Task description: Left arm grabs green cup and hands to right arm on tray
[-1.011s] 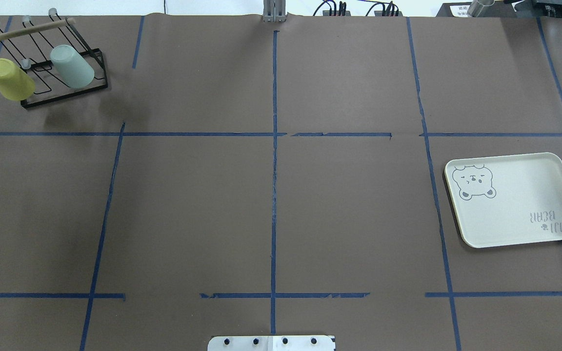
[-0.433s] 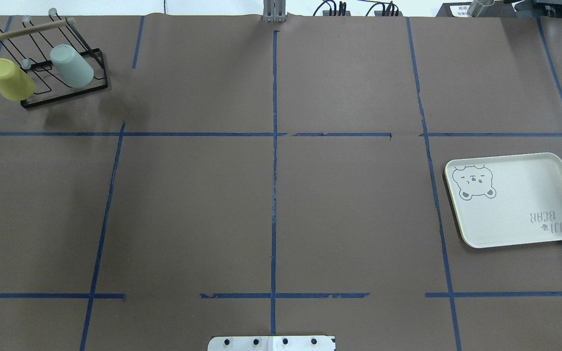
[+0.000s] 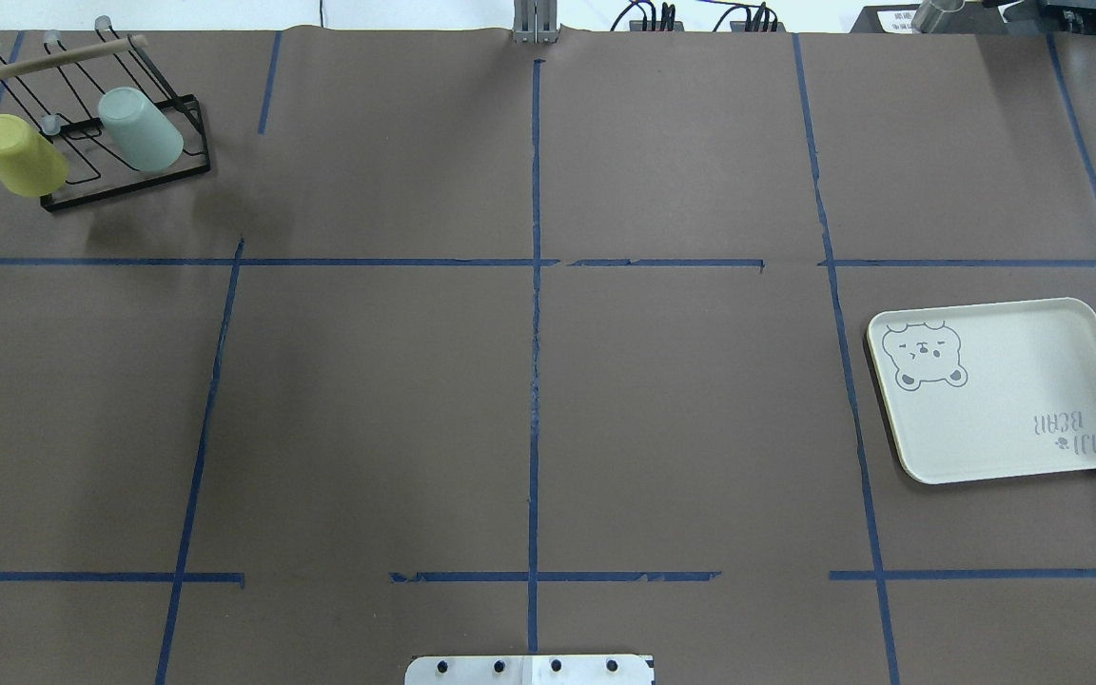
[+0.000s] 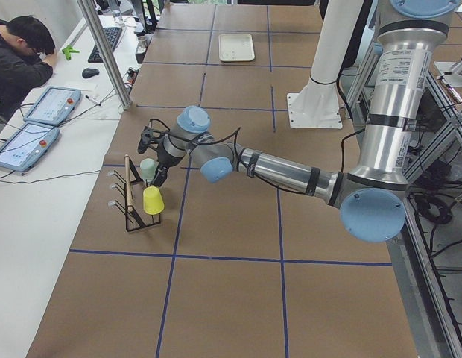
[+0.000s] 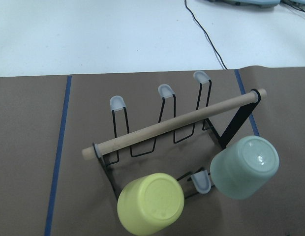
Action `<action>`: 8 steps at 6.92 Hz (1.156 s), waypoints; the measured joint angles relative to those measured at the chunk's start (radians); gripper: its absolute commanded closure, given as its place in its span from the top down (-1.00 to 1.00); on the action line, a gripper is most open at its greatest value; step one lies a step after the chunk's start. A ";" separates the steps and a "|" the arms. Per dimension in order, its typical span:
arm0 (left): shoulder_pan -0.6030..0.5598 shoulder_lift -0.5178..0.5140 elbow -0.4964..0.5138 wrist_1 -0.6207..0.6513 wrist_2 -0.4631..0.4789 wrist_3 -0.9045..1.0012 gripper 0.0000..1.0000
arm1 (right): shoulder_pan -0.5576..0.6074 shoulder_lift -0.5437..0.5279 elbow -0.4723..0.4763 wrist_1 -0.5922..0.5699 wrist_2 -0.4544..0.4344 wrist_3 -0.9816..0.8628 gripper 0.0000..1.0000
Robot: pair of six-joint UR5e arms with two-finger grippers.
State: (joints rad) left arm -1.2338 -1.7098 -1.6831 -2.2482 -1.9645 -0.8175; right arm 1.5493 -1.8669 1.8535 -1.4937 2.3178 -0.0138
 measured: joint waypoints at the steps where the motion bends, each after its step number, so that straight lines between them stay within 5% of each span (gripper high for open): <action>1: 0.060 -0.034 0.001 -0.001 0.089 -0.091 1.00 | 0.000 0.001 0.000 0.001 0.000 0.000 1.00; 5: 0.247 -0.103 0.032 0.003 0.437 -0.254 1.00 | 0.000 0.003 0.000 0.000 0.000 0.000 1.00; 8: 0.318 -0.150 0.112 -0.004 0.586 -0.294 1.00 | 0.000 0.003 -0.002 0.000 0.000 0.000 1.00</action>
State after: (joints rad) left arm -0.9161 -1.8597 -1.5711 -2.2521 -1.3788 -1.1114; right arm 1.5493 -1.8642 1.8518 -1.4932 2.3178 -0.0138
